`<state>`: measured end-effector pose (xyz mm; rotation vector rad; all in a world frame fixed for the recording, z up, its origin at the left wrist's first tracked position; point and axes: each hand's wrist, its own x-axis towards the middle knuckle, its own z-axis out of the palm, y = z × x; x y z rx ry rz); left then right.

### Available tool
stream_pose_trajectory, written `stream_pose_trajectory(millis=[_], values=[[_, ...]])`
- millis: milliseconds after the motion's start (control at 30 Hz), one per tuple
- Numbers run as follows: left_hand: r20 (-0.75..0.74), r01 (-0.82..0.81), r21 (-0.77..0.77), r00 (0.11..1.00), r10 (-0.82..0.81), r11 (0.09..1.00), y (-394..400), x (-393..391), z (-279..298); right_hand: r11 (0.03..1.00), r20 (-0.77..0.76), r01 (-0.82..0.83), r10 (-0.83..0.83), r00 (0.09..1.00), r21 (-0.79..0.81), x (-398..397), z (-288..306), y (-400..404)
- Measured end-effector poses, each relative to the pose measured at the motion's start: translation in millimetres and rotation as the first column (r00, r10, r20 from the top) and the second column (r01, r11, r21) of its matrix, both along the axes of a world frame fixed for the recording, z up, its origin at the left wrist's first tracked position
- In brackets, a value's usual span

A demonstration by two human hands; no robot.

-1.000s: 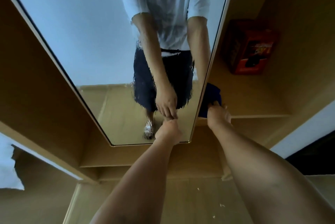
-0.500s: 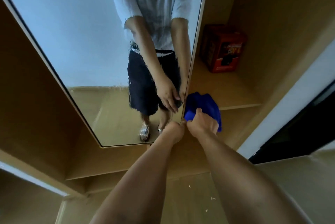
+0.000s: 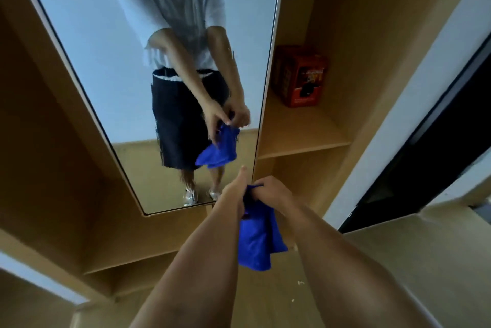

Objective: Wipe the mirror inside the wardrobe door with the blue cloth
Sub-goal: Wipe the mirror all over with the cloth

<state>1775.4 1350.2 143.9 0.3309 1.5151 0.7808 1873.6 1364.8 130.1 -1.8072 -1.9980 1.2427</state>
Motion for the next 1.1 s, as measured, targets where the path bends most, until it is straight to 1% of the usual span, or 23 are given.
stream_pose_trajectory(millis=[100,167,200,233,267,333,367,400,433,467,533,600,667,733,833,867,900,933,967,1000,1033,1067,1100], values=[[0.041,-0.046,0.096,0.998,0.042,0.994,-12,-24,0,0.983,-0.188,0.058,-0.091,0.978,-0.174,-20,15,-13],[0.015,-0.114,0.088,0.993,0.113,0.99,-16,-38,-1,0.947,-0.292,0.048,-0.146,0.945,-0.319,-26,27,-16],[0.008,-0.145,0.096,0.989,0.145,0.985,-18,-43,1,0.94,-0.335,0.063,-0.181,0.925,-0.335,-28,32,-16],[0.011,-0.162,0.118,0.987,0.162,0.98,-21,-48,5,0.945,-0.361,0.113,-0.225,0.905,-0.307,-31,35,-16],[0.012,-0.171,0.138,0.985,0.171,0.976,-24,-51,10,0.952,-0.36,0.201,-0.276,0.891,-0.233,-35,38,-16],[0.032,-0.154,0.163,0.988,0.151,0.975,-30,-54,21,0.921,-0.28,0.389,-0.382,0.881,-0.032,-40,36,-13],[0.046,-0.142,0.176,0.99,0.136,0.974,-34,-56,26,0.9,-0.229,0.433,-0.415,0.881,0.036,-41,35,-15],[0.056,-0.132,0.187,0.991,0.123,0.973,-37,-59,32,0.894,-0.205,0.446,-0.43,0.879,0.038,-42,33,-17],[0.068,-0.128,0.199,0.991,0.117,0.972,-40,-62,37,0.895,-0.225,0.446,-0.438,0.87,-0.02,-44,32,-19],[0.078,-0.129,0.204,0.99,0.115,0.97,-41,-65,40,0.889,-0.281,0.445,-0.457,0.844,-0.11,-45,32,-22],[0.101,-0.131,0.217,0.989,0.112,0.967,-46,-71,47,0.856,-0.419,0.418,-0.514,0.749,-0.303,-51,33,-28],[0.129,-0.117,0.237,0.988,0.089,0.965,-51,-75,51,0.822,-0.539,0.338,-0.559,0.63,-0.459,-55,41,-36],[0.145,-0.088,0.232,0.988,0.055,0.969,-56,-79,55,0.789,-0.61,0.27,-0.603,0.514,-0.552,-57,47,-40],[0.136,-0.056,0.231,0.99,0.025,0.971,-59,-86,59,0.786,-0.655,0.206,-0.604,0.453,-0.583,-58,50,-46],[0.033,-0.028,0.245,0.999,0.02,0.969,-60,-100,61,0.788,-0.66,0.198,-0.601,0.45,-0.582,-65,50,-53],[-0.04,-0.014,0.278,0.999,0.026,0.961,-59,-103,58,0.782,-0.65,0.223,-0.612,0.45,-0.582,-68,49,-53],[-0.155,0.022,0.328,0.987,0.031,0.944,-56,-107,52,0.773,-0.639,0.254,-0.627,0.446,-0.581,-71,49,-54],[-0.332,0.112,0.366,0.943,0.018,0.924,-53,-110,45,0.766,-0.633,0.288,-0.639,0.437,-0.575,-75,49,-54],[-0.527,0.236,0.361,0.85,-0.011,0.902,-52,-112,40,0.763,-0.63,0.327,-0.645,0.432,-0.557,-79,50,-54],[-0.689,0.338,0.325,0.724,-0.023,0.883,-52,-114,37,0.764,-0.626,0.376,-0.645,0.438,-0.524,-83,51,-54],[-0.781,0.4,0.298,0.624,-0.02,0.867,-52,-114,36,0.765,-0.618,0.422,-0.642,0.453,-0.486,-88,51,-53],[-0.809,0.432,0.292,0.588,-0.02,0.853,-53,-112,39,0.766,-0.611,0.455,-0.639,0.467,-0.454,-92,52,-53],[-0.781,0.434,0.31,0.624,-0.034,0.846,-53,-109,43,0.768,-0.611,0.464,-0.637,0.471,-0.443,-95,53,-53]])
